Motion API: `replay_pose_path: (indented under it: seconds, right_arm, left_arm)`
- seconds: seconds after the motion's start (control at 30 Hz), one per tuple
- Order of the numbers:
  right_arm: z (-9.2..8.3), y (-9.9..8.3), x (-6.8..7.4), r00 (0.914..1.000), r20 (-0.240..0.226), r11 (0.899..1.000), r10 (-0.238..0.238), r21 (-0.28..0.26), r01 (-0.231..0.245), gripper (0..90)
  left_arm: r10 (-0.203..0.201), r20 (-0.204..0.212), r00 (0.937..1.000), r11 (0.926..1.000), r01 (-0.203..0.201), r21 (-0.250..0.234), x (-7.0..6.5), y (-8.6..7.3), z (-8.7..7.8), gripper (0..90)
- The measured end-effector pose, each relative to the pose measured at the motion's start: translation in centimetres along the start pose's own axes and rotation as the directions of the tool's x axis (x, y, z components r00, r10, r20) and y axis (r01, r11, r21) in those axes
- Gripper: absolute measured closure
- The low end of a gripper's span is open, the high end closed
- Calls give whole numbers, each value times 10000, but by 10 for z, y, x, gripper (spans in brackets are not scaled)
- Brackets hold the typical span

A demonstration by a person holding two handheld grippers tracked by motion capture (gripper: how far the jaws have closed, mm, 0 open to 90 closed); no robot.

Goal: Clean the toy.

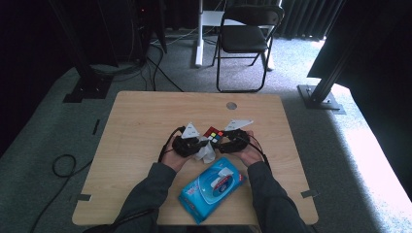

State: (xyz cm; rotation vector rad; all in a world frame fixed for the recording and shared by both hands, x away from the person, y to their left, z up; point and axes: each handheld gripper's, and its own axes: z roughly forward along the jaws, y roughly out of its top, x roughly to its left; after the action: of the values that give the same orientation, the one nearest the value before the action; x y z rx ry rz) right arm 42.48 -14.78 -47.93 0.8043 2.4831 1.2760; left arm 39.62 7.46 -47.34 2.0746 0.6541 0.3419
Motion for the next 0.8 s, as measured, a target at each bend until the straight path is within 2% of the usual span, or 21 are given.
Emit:
replay_pose_path:
  seconds: [0.17,0.33,0.6,0.8]
  right_arm:
    - [0,0,0,10000,54,10000,19,-10,-19,344]
    - [-1,0,-2,9999,68,9999,76,-75,-75,344]
    - [-2,2,-1,10000,86,9998,46,-180,-45,344]
    - [-4,2,-2,9999,53,9995,95,-307,-94,344]
  left_arm:
    - [14,54,10000,10000,-15,68,-2,-2,3,877]
    - [86,147,9999,9994,-91,342,-4,-4,7,877]
    - [-46,403,9992,9948,5,1023,-1,-15,25,876]
    - [-86,373,9993,9938,44,1108,-1,-17,27,876]
